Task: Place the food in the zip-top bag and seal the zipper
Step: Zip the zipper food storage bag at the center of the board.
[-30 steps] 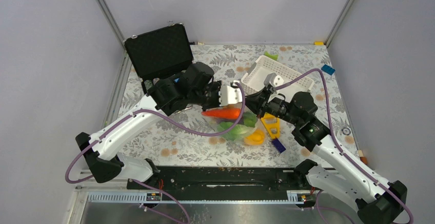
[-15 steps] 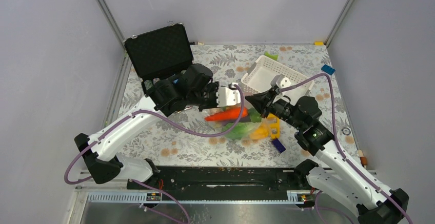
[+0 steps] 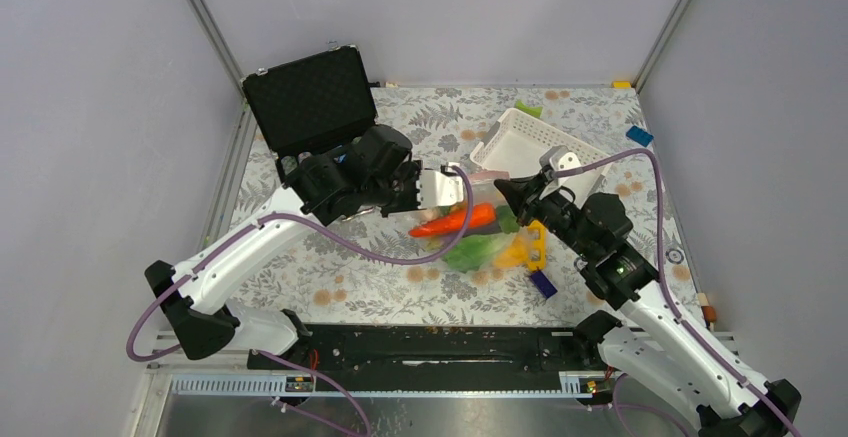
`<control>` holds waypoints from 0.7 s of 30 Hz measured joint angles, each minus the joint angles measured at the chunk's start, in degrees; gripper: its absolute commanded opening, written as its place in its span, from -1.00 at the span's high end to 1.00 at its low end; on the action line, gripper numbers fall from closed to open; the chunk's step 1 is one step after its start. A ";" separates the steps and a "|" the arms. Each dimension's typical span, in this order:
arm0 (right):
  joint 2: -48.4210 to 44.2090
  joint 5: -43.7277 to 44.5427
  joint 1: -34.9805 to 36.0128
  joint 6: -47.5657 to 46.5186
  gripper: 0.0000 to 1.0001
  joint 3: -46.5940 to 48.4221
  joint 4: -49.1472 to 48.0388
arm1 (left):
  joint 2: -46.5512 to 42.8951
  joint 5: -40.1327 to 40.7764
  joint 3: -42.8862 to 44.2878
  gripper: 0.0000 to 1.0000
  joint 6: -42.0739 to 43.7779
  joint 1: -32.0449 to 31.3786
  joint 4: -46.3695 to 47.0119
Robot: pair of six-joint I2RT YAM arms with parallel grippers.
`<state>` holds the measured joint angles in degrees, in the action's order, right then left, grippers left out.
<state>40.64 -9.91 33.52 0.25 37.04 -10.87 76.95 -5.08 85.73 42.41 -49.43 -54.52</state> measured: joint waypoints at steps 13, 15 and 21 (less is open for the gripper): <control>-3.61 10.16 -0.87 -1.51 1.00 -0.17 4.50 | -1.49 1.31 -2.14 0.98 1.60 2.69 -3.13; -4.04 10.75 -1.01 -1.55 1.00 -0.17 5.09 | -1.64 1.42 -2.40 0.98 1.90 3.13 -3.17; -4.85 10.78 -1.01 -1.62 1.00 -0.33 5.81 | -2.03 1.27 -3.17 0.98 3.21 3.23 -2.54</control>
<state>35.79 0.86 32.51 -1.37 36.71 -5.06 74.91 -3.81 82.56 45.63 -46.19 -57.06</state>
